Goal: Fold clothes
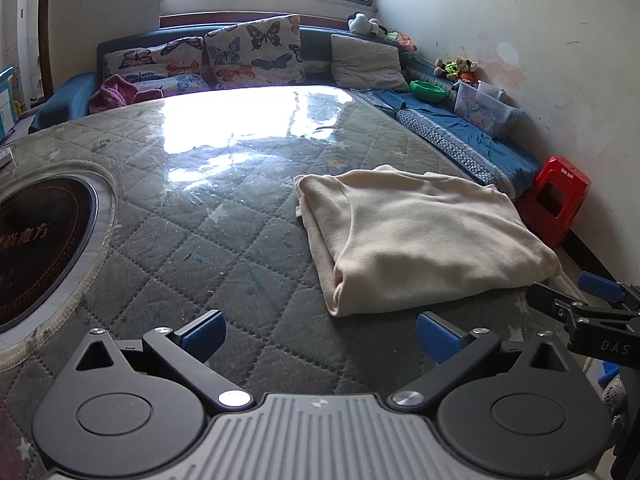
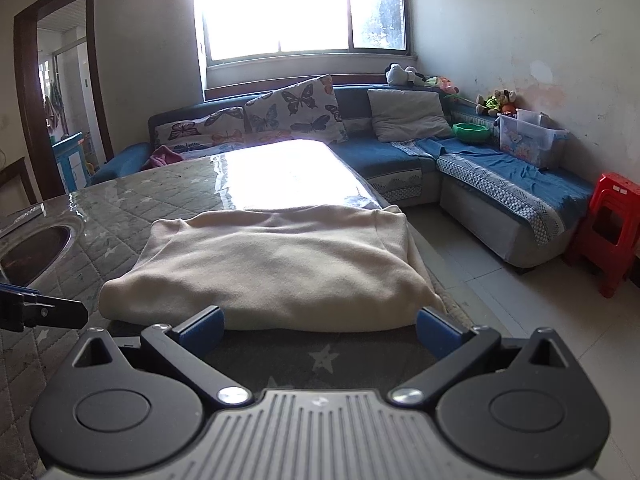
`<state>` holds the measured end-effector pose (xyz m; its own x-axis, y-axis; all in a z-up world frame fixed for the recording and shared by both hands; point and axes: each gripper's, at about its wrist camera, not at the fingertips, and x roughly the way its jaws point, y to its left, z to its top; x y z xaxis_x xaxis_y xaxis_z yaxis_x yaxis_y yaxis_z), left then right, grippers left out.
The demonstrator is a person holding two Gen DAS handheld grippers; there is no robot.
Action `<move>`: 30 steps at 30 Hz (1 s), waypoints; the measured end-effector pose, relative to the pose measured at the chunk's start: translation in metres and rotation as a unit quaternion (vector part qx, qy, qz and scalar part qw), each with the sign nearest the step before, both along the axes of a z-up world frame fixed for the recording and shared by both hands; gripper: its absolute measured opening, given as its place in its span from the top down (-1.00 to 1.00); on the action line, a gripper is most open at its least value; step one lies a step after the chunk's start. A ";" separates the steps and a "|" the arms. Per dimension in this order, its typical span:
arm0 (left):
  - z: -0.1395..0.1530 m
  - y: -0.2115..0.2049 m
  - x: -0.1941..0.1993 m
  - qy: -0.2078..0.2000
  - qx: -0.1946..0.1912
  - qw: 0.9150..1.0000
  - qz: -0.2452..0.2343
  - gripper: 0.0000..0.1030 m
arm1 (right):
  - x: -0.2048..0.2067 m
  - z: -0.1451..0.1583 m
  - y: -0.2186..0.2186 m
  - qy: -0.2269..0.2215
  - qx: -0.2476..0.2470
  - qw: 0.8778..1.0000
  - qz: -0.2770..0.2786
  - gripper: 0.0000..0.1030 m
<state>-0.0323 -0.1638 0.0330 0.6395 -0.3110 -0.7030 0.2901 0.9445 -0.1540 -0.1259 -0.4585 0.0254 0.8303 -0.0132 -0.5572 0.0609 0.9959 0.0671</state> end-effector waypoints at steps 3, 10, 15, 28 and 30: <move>0.001 -0.001 -0.004 -0.004 -0.003 1.000 0.000 -1.00 | -0.003 0.001 0.001 -0.002 -0.003 1.000 0.000 -1.00; 0.005 -0.003 -0.013 -0.022 0.000 1.000 -0.002 -1.00 | -0.013 0.002 0.003 -0.005 -0.009 1.000 0.003 -1.00; 0.007 -0.003 -0.020 -0.022 -0.002 1.000 -0.005 -1.00 | -0.019 0.004 0.004 -0.010 -0.015 1.000 0.002 -1.00; 0.008 -0.009 -0.047 -0.027 0.011 0.999 -0.022 -1.00 | -0.044 0.010 0.011 -0.024 -0.023 0.999 0.007 -1.00; 0.006 -0.009 -0.050 -0.024 0.012 0.999 -0.021 -1.00 | -0.047 0.008 0.012 -0.022 -0.022 0.999 0.007 -1.00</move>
